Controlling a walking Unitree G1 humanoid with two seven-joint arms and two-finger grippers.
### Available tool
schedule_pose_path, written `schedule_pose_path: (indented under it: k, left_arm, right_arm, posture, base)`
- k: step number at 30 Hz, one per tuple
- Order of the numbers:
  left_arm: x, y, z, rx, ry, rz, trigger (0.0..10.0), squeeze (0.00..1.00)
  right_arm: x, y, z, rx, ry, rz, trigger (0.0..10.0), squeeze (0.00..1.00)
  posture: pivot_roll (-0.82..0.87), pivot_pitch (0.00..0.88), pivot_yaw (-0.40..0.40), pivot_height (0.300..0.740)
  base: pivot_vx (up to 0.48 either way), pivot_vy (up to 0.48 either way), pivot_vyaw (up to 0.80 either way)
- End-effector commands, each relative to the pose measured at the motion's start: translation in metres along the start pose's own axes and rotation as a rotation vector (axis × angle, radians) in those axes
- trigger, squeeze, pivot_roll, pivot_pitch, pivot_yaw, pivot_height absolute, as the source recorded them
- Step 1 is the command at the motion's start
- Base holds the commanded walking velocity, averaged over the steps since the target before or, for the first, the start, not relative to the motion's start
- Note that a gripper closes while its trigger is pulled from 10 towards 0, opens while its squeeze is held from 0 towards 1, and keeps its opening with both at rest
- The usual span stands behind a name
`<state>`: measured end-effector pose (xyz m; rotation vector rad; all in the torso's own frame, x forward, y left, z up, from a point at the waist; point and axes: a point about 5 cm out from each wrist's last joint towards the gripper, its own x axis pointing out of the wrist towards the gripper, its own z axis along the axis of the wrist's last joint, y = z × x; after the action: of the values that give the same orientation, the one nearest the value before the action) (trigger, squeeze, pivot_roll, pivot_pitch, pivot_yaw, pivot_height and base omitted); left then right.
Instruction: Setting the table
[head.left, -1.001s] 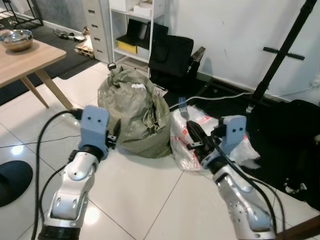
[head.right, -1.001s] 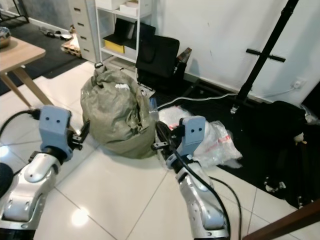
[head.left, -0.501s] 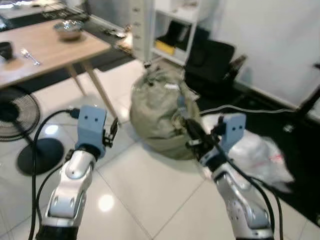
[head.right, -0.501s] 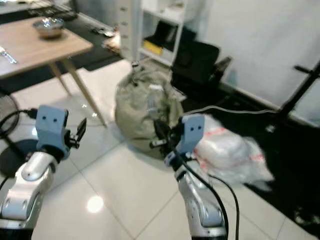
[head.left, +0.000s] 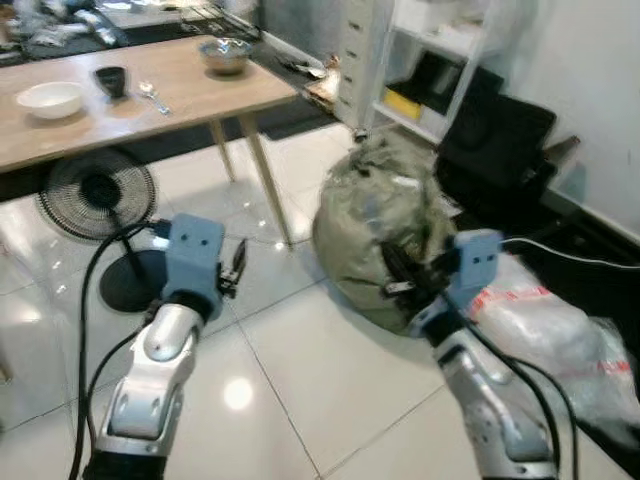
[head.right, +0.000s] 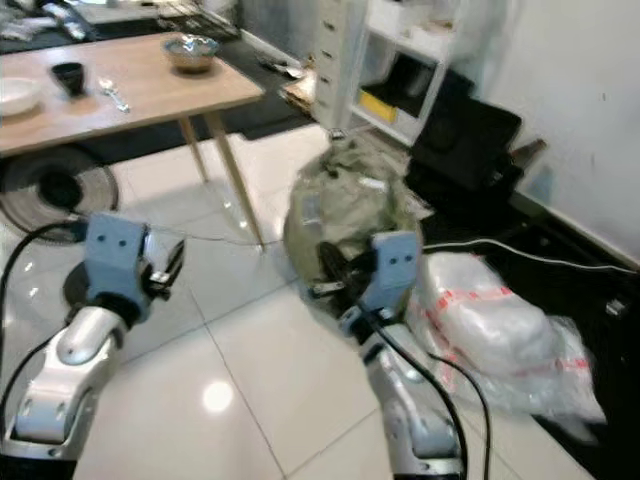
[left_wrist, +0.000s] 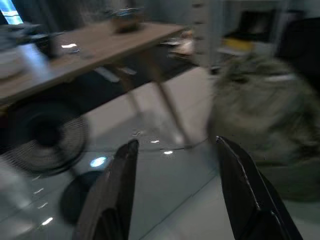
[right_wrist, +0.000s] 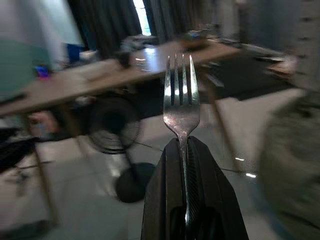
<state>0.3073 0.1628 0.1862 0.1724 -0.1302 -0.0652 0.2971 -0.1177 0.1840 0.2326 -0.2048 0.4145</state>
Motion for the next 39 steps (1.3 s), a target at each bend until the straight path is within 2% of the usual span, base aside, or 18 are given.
schedule_pose_path:
  k: [1,7,15,32,39]
  left_arm:
    - [-0.0005,-0.0015,-0.0055,0.014,0.020,0.016,10.0,0.00]
    - [0.0040,0.0050,-0.0053,0.015,0.020,0.089,10.0,0.00]
    - [0.0045,0.0049,-0.0056,0.015,0.022,0.091,10.0,0.00]
    - [0.0045,0.0037,-0.0058,0.014,0.025,0.095,10.0,0.00]
    - [0.0044,0.0040,-0.0062,0.015,0.026,0.096,10.0,0.00]
  right_arm:
    - [-0.0025,-0.0033,-0.0045,0.008,0.019,-0.015,10.0,0.00]
    - [-0.0005,-0.0052,-0.0013,0.030,-0.003,-0.046,10.0,0.00]
    - [-0.0013,-0.0050,0.0003,0.032,-0.013,-0.045,10.0,0.00]
    - [-0.0007,-0.0027,0.0003,0.020,-0.013,-0.034,10.0,0.00]
    - [0.0010,-0.0081,0.0026,0.055,-0.030,-0.086,10.0,0.00]
  posture:
    - [-0.06,0.000,0.029,0.740]
    - [-0.06,0.000,0.031,0.740]
    - [-0.07,0.000,0.034,0.740]
    - [-0.06,0.000,0.032,0.740]
    - [-0.06,0.000,0.033,0.740]
  base:
    - [0.000,0.000,0.66]
    - [0.400,0.000,0.11]
    - [0.480,0.000,0.00]
    - [0.480,0.000,0.68]
    - [0.480,0.000,0.00]
